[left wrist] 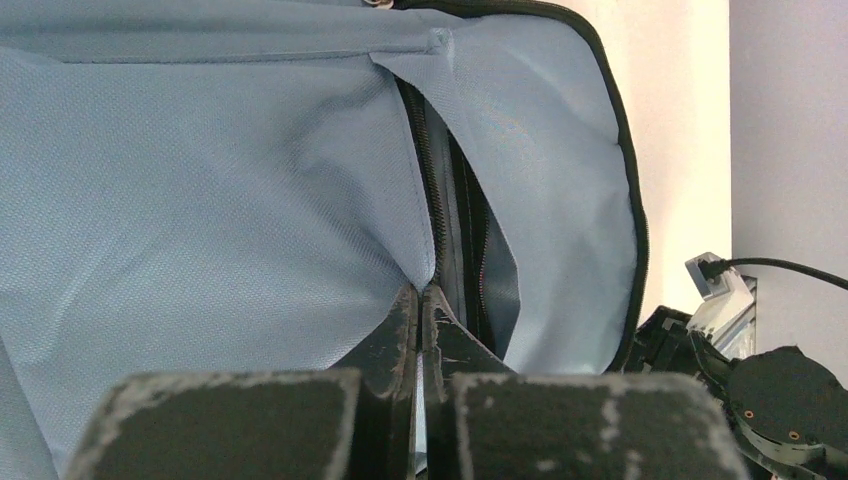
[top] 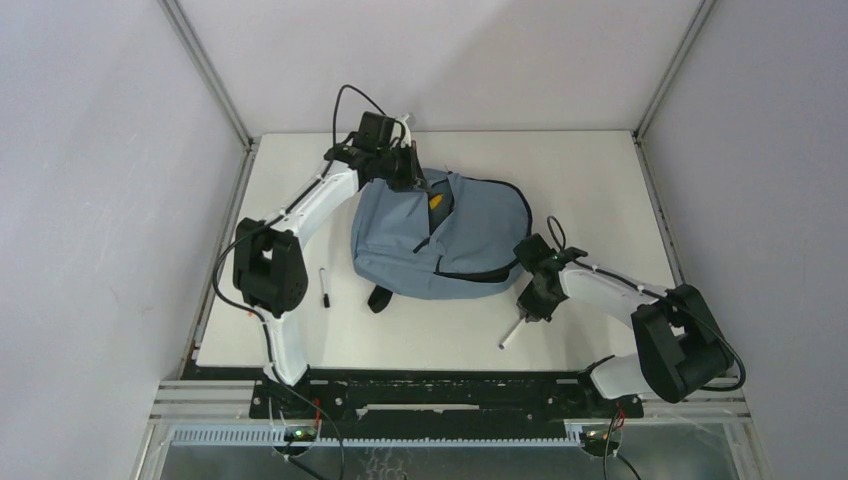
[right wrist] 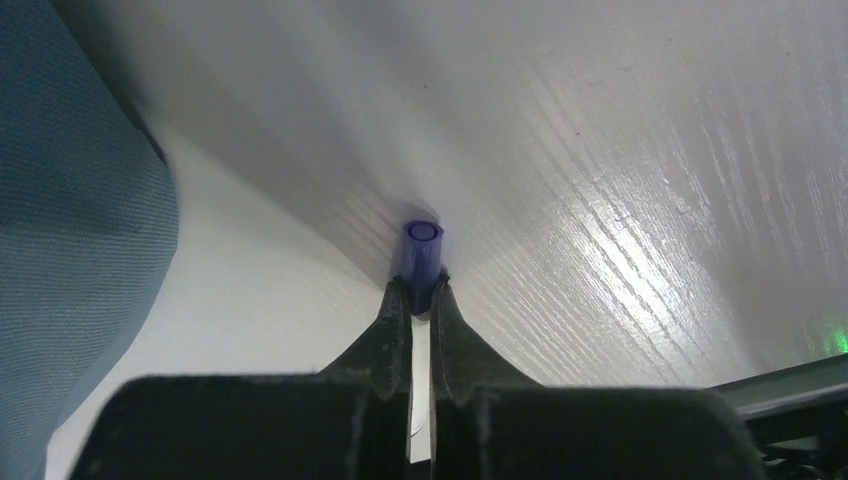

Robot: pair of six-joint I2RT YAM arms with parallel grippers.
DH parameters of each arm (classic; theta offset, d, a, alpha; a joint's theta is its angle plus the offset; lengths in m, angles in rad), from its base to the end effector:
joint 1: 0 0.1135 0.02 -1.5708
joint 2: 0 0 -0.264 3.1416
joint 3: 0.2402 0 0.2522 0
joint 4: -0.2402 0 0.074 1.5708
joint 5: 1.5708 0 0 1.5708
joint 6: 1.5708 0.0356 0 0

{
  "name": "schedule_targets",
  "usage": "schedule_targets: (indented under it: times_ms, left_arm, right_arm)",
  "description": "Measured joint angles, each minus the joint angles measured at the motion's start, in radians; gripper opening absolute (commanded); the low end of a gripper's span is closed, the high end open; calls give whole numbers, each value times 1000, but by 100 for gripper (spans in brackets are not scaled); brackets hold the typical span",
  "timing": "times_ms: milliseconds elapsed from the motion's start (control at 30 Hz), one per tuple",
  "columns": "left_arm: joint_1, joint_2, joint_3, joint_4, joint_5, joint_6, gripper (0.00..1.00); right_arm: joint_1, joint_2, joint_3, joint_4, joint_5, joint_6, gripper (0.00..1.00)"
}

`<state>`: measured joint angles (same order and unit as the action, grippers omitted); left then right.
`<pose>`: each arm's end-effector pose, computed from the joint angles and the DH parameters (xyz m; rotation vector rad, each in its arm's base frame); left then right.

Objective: Pack the student bag
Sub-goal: Pick up the stationery from the center of the board, then place the stationery in the student bag.

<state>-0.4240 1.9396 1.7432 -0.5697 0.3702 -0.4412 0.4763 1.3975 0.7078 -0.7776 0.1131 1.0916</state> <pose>0.3997 -0.1946 0.2965 0.1725 2.4285 -0.8456 0.1911 0.0941 0.1552 0.9134 2.8456 -0.0105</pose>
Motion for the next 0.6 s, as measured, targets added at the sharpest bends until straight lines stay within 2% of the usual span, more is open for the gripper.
schedule_targets:
  times_ms: [200, 267, 400, 500, 600]
  left_arm:
    - [0, -8, -48, 33, 13, -18, 0]
    - [0, -10, -61, 40, 22, -22, 0]
    - [1, -11, -62, 40, 38, -21, 0]
    - [3, -11, -64, 35, 58, -20, 0]
    - [5, -21, -84, 35, 71, -20, 0]
  right_arm:
    - [-10, -57, -26, 32, 24, -49, 0]
    - [-12, -119, -31, 36, 38, -87, 0]
    - [-17, -364, -29, 63, 46, -195, 0]
    - [-42, -501, 29, 98, 37, -265, 0]
    - [-61, -478, 156, 140, 26, -301, 0]
